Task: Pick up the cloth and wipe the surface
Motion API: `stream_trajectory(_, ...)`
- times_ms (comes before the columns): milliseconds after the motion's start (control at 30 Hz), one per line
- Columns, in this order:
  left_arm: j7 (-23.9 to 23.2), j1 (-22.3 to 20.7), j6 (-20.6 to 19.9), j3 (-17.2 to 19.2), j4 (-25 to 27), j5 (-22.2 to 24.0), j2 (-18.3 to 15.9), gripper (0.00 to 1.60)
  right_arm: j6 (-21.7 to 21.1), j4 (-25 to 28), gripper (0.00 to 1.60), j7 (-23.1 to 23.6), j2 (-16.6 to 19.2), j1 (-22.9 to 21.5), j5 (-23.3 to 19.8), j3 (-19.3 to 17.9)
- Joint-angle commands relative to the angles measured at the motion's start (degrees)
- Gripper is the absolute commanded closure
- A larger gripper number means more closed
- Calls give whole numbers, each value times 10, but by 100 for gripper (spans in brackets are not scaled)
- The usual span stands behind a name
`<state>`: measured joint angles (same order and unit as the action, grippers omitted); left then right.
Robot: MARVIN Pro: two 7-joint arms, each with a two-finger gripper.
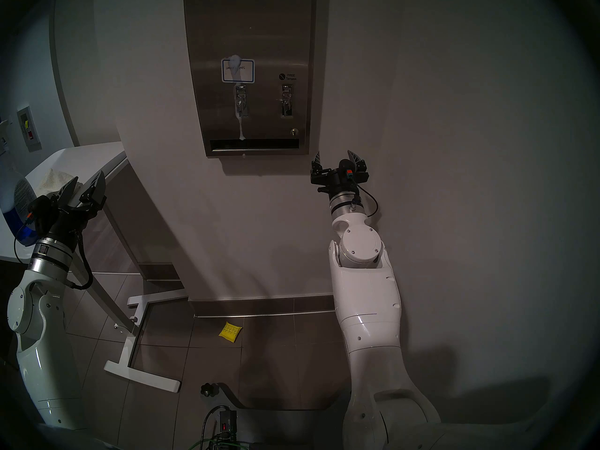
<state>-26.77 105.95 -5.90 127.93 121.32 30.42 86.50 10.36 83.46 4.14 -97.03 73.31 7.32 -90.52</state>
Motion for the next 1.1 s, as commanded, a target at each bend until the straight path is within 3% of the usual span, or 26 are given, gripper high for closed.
stream_trajectory(0,12,-13,0,-2,17,-6,-2,0,3,19,0,1,-1,-16,-1,2)
stream_trajectory(467,78,-47,25,-39,23,-79,-2,0,4,18,0,-1,0,-16,-2,3)
stream_trajectory(700,167,-82,24,-77,22,-154,11,0,4,18,0,-2,1,-16,-3,4)
stream_trajectory(1067,273,-128,-19,-101,7,-208,32,0,4,17,0,-3,2,-16,-4,5)
